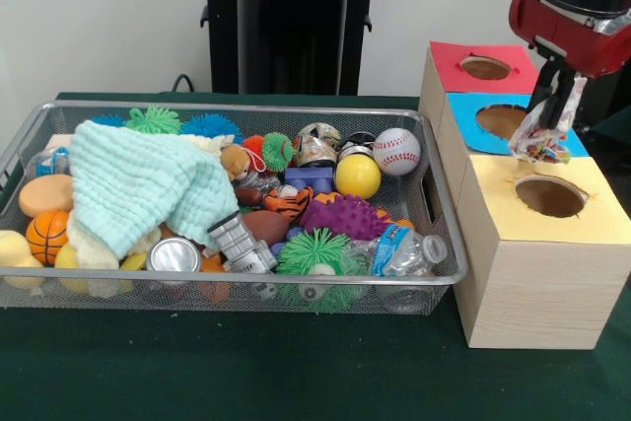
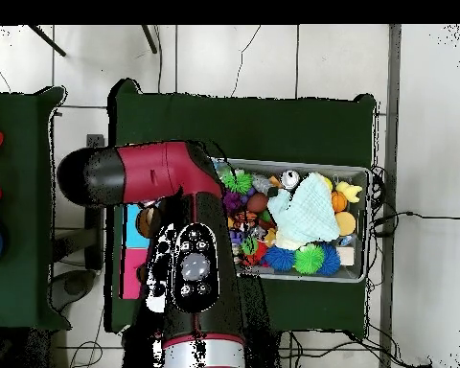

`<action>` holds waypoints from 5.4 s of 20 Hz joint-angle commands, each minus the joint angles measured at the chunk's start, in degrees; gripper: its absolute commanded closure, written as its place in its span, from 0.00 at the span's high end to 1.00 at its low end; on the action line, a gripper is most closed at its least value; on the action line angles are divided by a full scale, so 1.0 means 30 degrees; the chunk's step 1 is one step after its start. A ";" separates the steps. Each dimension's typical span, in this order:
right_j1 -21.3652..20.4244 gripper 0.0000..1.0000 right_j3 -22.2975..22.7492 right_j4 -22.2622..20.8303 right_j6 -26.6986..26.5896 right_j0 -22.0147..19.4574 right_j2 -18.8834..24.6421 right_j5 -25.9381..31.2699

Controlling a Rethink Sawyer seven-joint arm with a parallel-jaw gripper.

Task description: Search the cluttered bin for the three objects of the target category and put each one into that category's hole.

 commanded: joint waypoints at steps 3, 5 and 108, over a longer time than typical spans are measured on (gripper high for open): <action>0.1530 0.00 -0.1365 0.0616 0.1882 0.0675 0.0315 0.2633; 0.1599 0.00 -0.1436 0.0628 0.1780 0.0691 0.0264 0.2629; 0.4144 0.00 -0.1793 -0.3078 -0.3456 -0.1678 0.1145 -0.2042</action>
